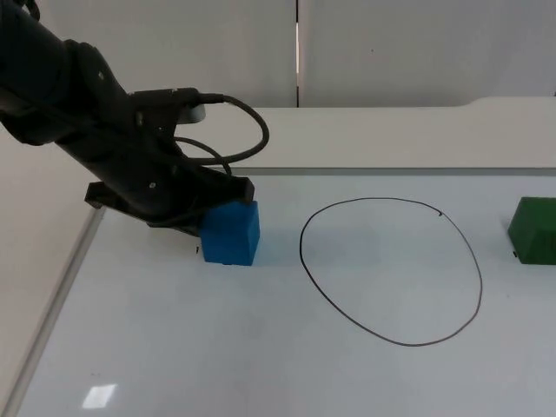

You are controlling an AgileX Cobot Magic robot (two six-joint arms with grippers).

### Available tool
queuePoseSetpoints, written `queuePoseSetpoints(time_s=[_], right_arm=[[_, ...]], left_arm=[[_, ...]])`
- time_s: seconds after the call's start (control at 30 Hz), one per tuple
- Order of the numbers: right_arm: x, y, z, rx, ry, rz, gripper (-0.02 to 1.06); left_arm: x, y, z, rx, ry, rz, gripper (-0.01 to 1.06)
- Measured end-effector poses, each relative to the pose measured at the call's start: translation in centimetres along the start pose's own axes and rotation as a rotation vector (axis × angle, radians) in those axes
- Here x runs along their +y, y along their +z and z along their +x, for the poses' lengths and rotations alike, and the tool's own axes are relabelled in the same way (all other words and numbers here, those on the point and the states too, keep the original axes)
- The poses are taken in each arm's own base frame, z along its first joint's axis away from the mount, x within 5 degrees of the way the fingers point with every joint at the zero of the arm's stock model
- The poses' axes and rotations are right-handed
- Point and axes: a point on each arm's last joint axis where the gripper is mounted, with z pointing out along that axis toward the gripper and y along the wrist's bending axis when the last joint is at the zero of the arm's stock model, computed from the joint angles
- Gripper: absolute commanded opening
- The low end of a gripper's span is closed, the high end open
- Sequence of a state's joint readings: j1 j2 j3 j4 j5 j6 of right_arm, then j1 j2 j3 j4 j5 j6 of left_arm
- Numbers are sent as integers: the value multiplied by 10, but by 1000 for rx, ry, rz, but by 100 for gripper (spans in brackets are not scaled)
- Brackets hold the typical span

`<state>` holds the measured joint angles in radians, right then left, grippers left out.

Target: Push the two cubes into the marked area.

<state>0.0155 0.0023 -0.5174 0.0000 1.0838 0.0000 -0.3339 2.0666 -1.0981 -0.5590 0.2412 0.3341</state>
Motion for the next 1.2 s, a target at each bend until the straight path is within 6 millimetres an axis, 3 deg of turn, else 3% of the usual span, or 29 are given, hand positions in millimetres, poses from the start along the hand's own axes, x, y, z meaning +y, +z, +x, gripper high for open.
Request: queuePoseSetpoints(time_s=[0.27,0.6,1.2], right_arm=[[0,0,0,0,0,0,105],[0,0,0,0,0,0,105],[0,0,0,0,0,0,105]], left_arm=[[-1,0,1,6,-4,4,0],[-26,3,7,15,50,33,0],[-30,2,13,73,2,62,0]])
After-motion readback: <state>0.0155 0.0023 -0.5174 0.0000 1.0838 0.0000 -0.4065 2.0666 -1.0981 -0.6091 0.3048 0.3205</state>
